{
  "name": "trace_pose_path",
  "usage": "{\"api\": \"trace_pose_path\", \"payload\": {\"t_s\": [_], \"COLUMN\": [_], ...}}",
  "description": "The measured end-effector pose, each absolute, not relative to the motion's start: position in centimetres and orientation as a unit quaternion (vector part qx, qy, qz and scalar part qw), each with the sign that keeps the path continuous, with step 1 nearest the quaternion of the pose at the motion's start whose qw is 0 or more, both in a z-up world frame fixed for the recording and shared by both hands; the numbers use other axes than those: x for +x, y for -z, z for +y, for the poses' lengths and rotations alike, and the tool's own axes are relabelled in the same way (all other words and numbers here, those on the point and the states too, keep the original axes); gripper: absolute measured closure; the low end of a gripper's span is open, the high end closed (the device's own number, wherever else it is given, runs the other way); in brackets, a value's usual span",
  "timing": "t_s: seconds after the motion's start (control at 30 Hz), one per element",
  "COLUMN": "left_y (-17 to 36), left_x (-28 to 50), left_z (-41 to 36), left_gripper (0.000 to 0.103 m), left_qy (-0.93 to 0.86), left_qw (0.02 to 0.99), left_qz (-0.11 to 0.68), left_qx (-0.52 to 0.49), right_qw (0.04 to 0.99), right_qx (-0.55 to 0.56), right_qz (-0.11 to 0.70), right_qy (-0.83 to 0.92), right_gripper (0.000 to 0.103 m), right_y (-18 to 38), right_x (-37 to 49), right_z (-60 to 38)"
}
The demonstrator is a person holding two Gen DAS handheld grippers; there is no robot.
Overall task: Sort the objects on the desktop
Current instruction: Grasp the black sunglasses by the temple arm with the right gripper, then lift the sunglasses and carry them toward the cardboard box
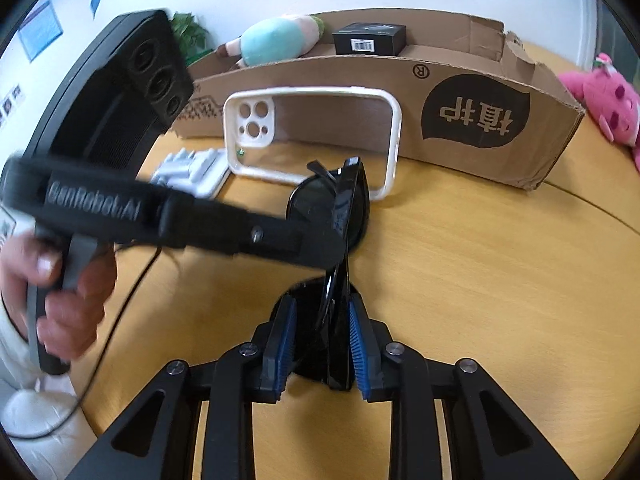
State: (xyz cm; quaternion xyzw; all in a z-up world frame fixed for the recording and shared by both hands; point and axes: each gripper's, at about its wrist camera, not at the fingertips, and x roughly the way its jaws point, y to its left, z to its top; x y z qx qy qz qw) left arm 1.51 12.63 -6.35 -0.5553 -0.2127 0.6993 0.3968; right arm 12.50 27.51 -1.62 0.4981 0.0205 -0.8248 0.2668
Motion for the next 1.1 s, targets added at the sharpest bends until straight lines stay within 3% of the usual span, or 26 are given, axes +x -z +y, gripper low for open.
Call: {"api": "trace_pose_path", "payload": {"t_s": [0.1, 0.2, 0.57, 0.77, 0.83, 0.93, 1.1], "left_y": [6.5, 6.1, 0.7, 2.2, 3.6, 5.4, 6.3], "left_x": [1.5, 1.7, 3.2, 2.6, 2.5, 2.5, 2.6], "left_z": [12.4, 12.3, 12.9, 11.1, 10.8, 10.8, 11.7], "left_gripper": [0.095, 0.100, 0.100, 0.100, 0.094, 0.076, 0.075], "left_qy": [-0.698, -0.704, -0.722, -0.727, -0.720, -0.706, -0.696], "left_qw": [0.398, 0.396, 0.432, 0.380, 0.360, 0.349, 0.368], "left_qz": [-0.215, -0.209, -0.194, -0.212, -0.215, -0.221, -0.211], "left_qx": [-0.555, -0.552, -0.504, -0.532, -0.552, -0.575, -0.580], "right_qw": [0.263, 0.260, 0.267, 0.256, 0.252, 0.244, 0.251], "right_qx": [0.501, 0.504, 0.466, 0.487, 0.496, 0.510, 0.515], "right_qz": [-0.002, -0.013, -0.023, -0.028, -0.030, -0.037, -0.042], "right_qy": [0.824, 0.823, 0.843, 0.835, 0.830, 0.824, 0.819], "right_gripper": [0.078, 0.091, 0.094, 0.094, 0.094, 0.093, 0.090], "right_y": [1.6, 1.7, -1.3, -0.1, 0.7, 1.8, 2.1], "right_x": [11.9, 11.2, 11.4, 11.1, 11.3, 11.6, 11.2], "right_z": [27.6, 27.9, 27.0, 26.8, 26.7, 26.6, 26.4]}}
